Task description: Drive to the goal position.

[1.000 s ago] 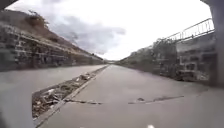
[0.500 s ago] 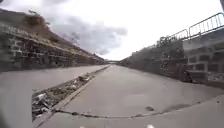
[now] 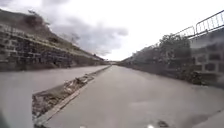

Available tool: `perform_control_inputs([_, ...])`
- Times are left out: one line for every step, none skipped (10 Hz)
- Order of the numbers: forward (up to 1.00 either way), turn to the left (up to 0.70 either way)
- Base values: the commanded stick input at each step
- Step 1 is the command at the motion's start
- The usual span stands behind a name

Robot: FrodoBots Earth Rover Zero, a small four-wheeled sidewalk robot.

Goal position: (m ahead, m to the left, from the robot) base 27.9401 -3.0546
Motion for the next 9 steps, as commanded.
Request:
perform_control_inputs([0.7, 0.0])
perform_control_inputs([0.7, 0.0])
perform_control_inputs([0.7, 0.0])
perform_control_inputs([0.7, 0.0])
perform_control_inputs([0.7, 0.0])
perform_control_inputs([0.7, 0.0])
perform_control_inputs([0.7, 0.0])
perform_control_inputs([0.7, 0.0])
perform_control_inputs([0.7, 0.0])
